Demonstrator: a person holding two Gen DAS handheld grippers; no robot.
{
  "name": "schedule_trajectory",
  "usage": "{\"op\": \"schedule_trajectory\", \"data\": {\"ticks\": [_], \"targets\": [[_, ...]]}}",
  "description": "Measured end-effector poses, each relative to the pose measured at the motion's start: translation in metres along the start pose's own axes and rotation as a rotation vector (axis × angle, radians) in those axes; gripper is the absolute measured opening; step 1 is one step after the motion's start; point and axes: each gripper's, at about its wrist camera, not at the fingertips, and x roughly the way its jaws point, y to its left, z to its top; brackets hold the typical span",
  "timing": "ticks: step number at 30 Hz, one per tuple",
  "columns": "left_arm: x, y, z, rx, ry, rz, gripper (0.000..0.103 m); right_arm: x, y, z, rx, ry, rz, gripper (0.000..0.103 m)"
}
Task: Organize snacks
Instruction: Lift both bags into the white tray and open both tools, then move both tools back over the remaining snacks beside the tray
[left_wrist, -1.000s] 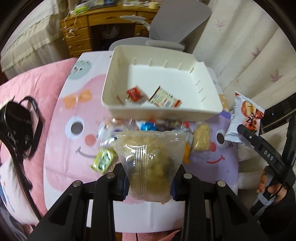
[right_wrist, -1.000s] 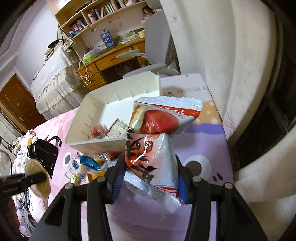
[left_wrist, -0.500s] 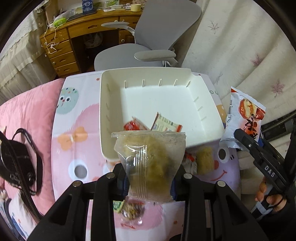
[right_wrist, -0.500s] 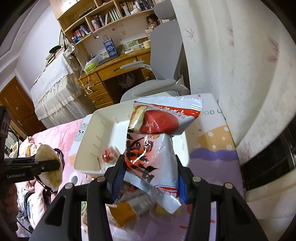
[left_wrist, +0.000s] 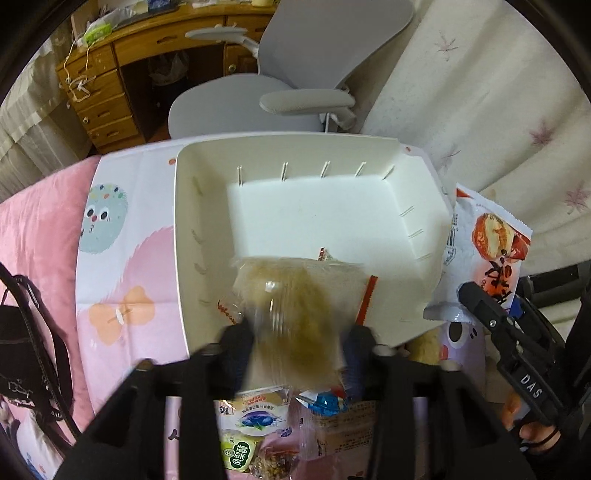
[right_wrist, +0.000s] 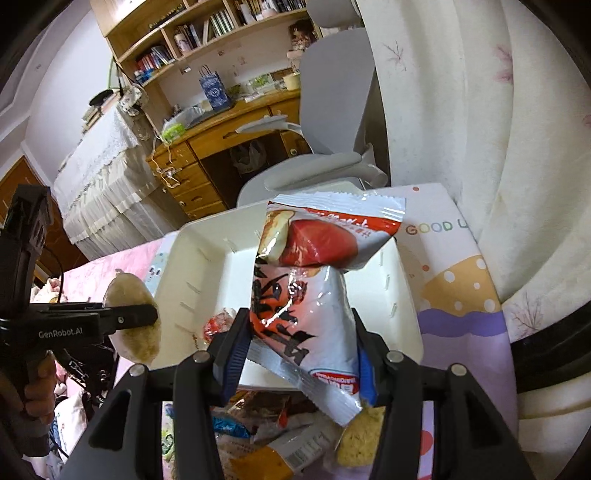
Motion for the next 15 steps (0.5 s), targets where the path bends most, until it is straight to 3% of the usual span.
{"op": "schedule_trajectory", "data": {"ticks": [5,15], "targets": [[0.004,-0.008,-0.002,0.030,0.033,0.012,0.062,0.003,-0.003,0.001,0.010,0.005,-0.028,0.059],[-0.016,-0.022,-0.015,0.037,0.022,0.042,0.067,-0.020,-0.015,-0.005,0.024,-0.016,-0.019,0.060]]}}
